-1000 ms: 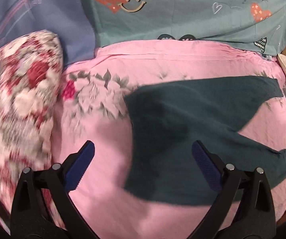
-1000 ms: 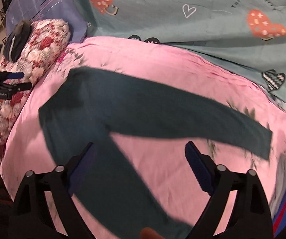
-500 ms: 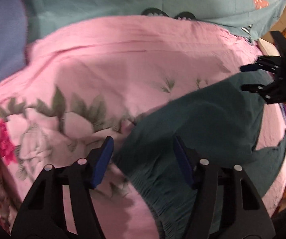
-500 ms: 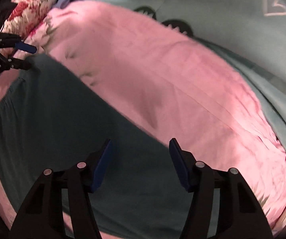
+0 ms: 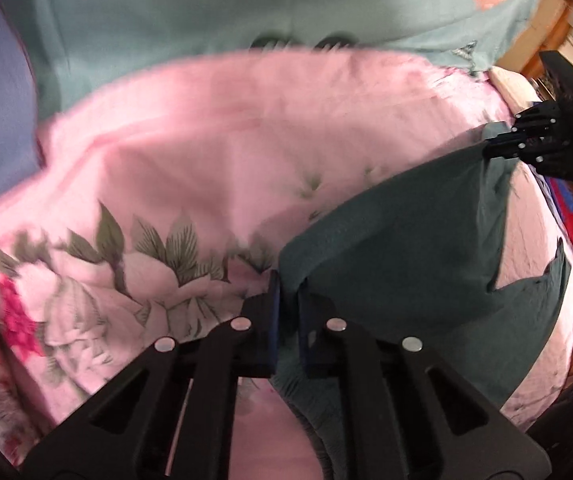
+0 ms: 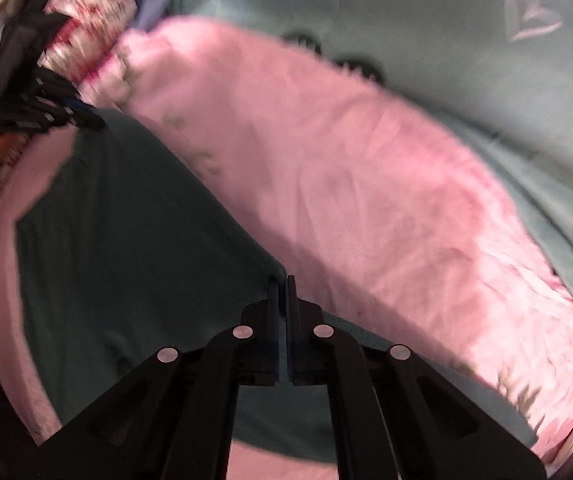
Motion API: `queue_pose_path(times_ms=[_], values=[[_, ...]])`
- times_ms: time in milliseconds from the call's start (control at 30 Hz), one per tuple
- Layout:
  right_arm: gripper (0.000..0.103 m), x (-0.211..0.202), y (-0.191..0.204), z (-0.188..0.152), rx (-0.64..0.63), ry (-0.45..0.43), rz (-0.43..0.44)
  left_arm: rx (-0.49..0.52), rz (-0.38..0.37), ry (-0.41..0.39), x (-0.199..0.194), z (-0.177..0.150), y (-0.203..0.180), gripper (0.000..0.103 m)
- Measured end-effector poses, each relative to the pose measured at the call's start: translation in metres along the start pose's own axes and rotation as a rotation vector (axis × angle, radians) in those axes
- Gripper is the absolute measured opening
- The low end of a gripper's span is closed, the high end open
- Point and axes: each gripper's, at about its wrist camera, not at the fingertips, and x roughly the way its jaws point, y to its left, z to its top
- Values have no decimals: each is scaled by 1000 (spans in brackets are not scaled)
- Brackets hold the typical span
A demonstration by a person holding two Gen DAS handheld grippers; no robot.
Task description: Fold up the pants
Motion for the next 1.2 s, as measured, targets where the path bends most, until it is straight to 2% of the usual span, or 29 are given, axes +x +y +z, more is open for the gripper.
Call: queue_pose_path(times_ms=[100,133,267,433,533,733,867,1200], values=[[2,-43,37,-20,-52,-50,-26,52,19,-73,-39,-17,-24,7],[2,-61,54,-36,-62,-59,-17,75,21,-95,-55,-29,-34,7],[2,-85,105,-88,-76,-47,5,121,20,-111,-89,-71,-61,7],[2,-64,167,-147,-80,23,26,112,1,-47,-87,-126,-83,7],[2,-39,191,-168,-67,60,21,90,21,-3,-70,-153,-86,7],[2,-10,207,-193,28,84,19,66,66,51,-40,-183,-91,7],[2,-12,214,-202,65,53,2,69,127,59,-34,-193,-97,9],[2,-26,228,-212,131,-32,-5,-6,253,-33,-59,-200,-100,10]])
